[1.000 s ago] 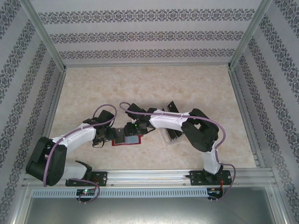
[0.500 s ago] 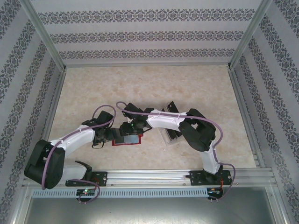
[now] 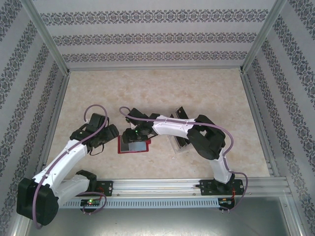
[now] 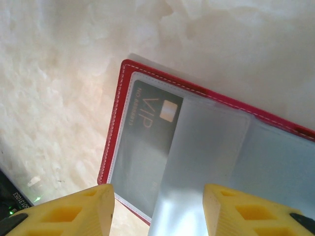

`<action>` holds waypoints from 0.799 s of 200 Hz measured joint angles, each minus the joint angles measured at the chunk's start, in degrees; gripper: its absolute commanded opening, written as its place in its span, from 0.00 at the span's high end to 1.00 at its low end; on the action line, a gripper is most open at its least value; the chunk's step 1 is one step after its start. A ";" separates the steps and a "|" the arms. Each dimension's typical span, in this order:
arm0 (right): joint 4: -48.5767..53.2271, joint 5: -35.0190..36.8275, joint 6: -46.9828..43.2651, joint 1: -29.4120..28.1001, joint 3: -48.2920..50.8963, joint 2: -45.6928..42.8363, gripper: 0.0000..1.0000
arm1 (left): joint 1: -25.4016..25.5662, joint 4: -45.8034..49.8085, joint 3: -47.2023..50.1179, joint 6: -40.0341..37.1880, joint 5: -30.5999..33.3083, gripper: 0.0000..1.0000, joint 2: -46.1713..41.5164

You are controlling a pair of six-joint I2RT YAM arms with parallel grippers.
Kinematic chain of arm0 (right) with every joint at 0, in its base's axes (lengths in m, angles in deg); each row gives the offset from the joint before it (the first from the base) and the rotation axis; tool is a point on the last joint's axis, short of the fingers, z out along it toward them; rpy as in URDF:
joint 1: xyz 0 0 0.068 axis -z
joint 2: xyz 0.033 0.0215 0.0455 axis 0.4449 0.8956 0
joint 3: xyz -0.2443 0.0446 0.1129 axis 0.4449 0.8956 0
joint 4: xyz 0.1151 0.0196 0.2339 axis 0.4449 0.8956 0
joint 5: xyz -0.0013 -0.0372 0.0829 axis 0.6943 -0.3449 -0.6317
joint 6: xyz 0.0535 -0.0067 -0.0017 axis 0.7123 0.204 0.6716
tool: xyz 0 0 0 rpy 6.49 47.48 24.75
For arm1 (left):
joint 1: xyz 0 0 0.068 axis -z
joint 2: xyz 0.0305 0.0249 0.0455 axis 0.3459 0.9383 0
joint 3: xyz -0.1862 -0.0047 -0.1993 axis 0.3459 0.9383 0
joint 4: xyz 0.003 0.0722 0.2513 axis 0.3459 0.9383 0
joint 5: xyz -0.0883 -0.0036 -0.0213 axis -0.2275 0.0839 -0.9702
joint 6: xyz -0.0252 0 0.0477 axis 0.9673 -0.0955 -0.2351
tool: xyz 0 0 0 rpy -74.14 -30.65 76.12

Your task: Put the credit cards into the card holder

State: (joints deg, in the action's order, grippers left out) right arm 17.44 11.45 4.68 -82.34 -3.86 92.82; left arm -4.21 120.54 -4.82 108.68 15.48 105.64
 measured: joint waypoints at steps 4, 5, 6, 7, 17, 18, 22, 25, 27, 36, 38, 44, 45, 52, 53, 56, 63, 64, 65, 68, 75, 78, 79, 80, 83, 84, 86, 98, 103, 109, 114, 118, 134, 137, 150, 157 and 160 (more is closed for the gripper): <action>0.09 0.00 -0.02 -0.15 -0.35 0.26 0.48 | 0.00 0.00 -0.13 0.04 0.00 0.17 0.00; 0.09 -0.02 -0.02 -0.17 -0.42 0.31 0.48 | -0.02 0.00 -0.20 0.07 0.00 0.17 0.00; 0.11 -0.02 -0.02 -0.24 -0.55 0.42 0.48 | -0.04 0.00 -0.22 0.09 0.00 0.17 0.00; 0.11 -0.02 -0.02 -0.26 -0.59 0.46 0.48 | -0.04 0.02 -0.26 0.11 0.00 0.17 0.00; 0.20 -0.13 -0.02 -0.63 -1.49 1.18 0.48 | -0.09 0.04 -0.48 0.22 -0.13 0.17 0.00; 0.24 -0.20 -0.02 -0.70 -1.62 1.29 0.48 | -0.09 0.04 -0.50 0.24 -0.15 0.17 0.00; 0.35 -0.26 -0.02 -0.85 -1.97 1.53 0.48 | -0.09 0.09 -0.57 0.35 -0.20 0.17 0.00; 0.39 -0.33 -0.02 -0.92 -2.29 1.81 0.48 | -0.09 0.13 -0.63 0.39 -0.24 0.17 0.00; 0.42 -0.37 -0.02 -1.01 -2.47 1.97 0.48 | -0.09 0.13 -0.66 0.42 -0.26 0.17 0.00; 0.61 -0.44 -0.02 -1.27 -3.28 2.58 0.48 | -0.11 0.17 -0.70 0.66 -0.42 0.17 0.00; 0.63 -0.46 -0.02 -1.31 -3.48 2.75 0.48 | -0.13 0.20 -0.72 0.72 -0.44 0.17 0.00; 0.79 -0.50 -0.02 -1.42 -3.91 3.08 0.48 | -0.15 0.20 -0.72 0.85 -0.66 0.17 0.00; 0.81 -0.52 -0.02 -1.49 -4.02 3.17 0.48 | -0.15 0.20 -0.72 0.87 -0.68 0.17 0.00; 1.07 -0.61 -0.02 -1.62 -4.50 3.48 0.48 | -0.22 0.24 -0.76 1.05 -0.76 0.17 0.00; 1.16 -0.63 -0.04 -1.64 -4.63 3.54 0.48 | -0.24 0.24 -0.79 1.05 -0.81 0.17 0.00; 1.25 -0.66 -0.02 -1.64 -4.85 3.67 0.48 | -0.31 0.26 -0.83 1.14 -0.87 0.17 0.00; 1.55 -0.81 -0.02 -1.73 -5.46 4.02 0.48 | -0.33 0.37 -0.98 1.29 -0.85 0.17 0.00; 1.57 -0.83 -0.02 -1.73 -5.53 4.07 0.48 | -0.33 0.37 -1.01 1.27 -0.85 0.17 0.00; 1.62 -0.87 -0.04 -1.73 -5.68 4.15 0.48 | -0.33 0.39 -1.05 1.29 -0.85 0.17 0.00; 1.70 -0.94 -0.04 -1.75 -5.95 4.31 0.48 | -0.37 0.44 -1.14 1.31 -0.87 0.17 -0.02; 1.84 -1.07 -0.04 -1.75 -6.43 4.59 0.48 | -0.39 0.59 -1.42 1.36 -0.87 0.17 -0.04; 2.01 -1.11 -0.04 -1.75 -6.75 4.74 0.48 | -0.42 0.68 -1.60 1.44 -0.85 0.17 -0.07; 2.05 -1.14 -0.04 -1.75 -6.82 4.79 0.48 | -0.42 0.68 -1.64 1.44 -0.85 0.17 -0.09; 2.08 -1.16 -0.04 -1.75 -6.88 4.81 0.48 | -0.42 0.70 -1.66 1.44 -0.85 0.17 -0.09; 2.14 -1.22 -0.04 -1.75 -7.15 4.98 0.48 | -0.42 0.72 -1.81 1.46 -0.85 0.17 -0.13; 2.14 -1.25 -0.04 -1.75 -7.21 5.01 0.48 | -0.42 0.72 -1.86 1.46 -0.85 0.17 -0.15; 2.27 -1.33 -0.07 -1.75 -7.39 5.09 0.48 | -0.42 0.74 -1.95 1.49 -0.85 0.17 -0.22; 2.89 -1.64 -0.07 -1.75 -8.52 5.64 0.48 | -0.42 0.85 -2.38 1.49 -0.83 0.17 -0.61; 3.13 -1.77 -0.07 -1.75 -9.03 5.86 0.48 | -0.42 0.90 -2.56 1.51 -0.85 0.17 -0.79; 3.37 -1.99 -0.07 -1.75 -9.60 6.12 0.48 | -0.44 0.87 -2.75 1.53 -0.83 0.17 -0.96; 3.52 -2.12 -0.09 -1.86 -9.97 6.21 0.48 | -0.48 0.90 -2.93 1.55 -0.83 0.17 -1.09; 3.74 -2.21 -0.09 -1.90 -10.25 6.23 0.48 | -0.61 0.90 -3.06 1.60 -0.81 0.17 -1.18; 4.94 -2.43 -0.20 -2.38 -11.87 6.29 0.48 | -0.81 0.96 -3.52 1.77 -0.70 0.17 -1.66; 5.25 -2.45 -0.28 -2.45 -12.31 6.32 0.48 | -0.85 0.98 -3.61 1.86 -0.61 0.17 -1.79; 6.67 -2.67 -0.35 -2.75 -14.47 6.71 0.48 | -1.18 1.07 -4.00 2.16 -0.28 0.17 -2.73; 7.21 -2.75 -0.42 -2.86 -15.56 6.99 0.48 | -1.27 1.16 -4.26 2.29 0.22 0.17 -3.26; 7.37 -2.89 -0.48 -2.86 -16.00 7.10 0.48 | -1.38 1.25 -4.46 2.36 0.46 0.17 -3.54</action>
State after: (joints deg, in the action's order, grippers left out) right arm 24.80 8.56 4.20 -85.20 -19.86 99.92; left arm -5.58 121.79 -9.28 111.04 15.94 102.10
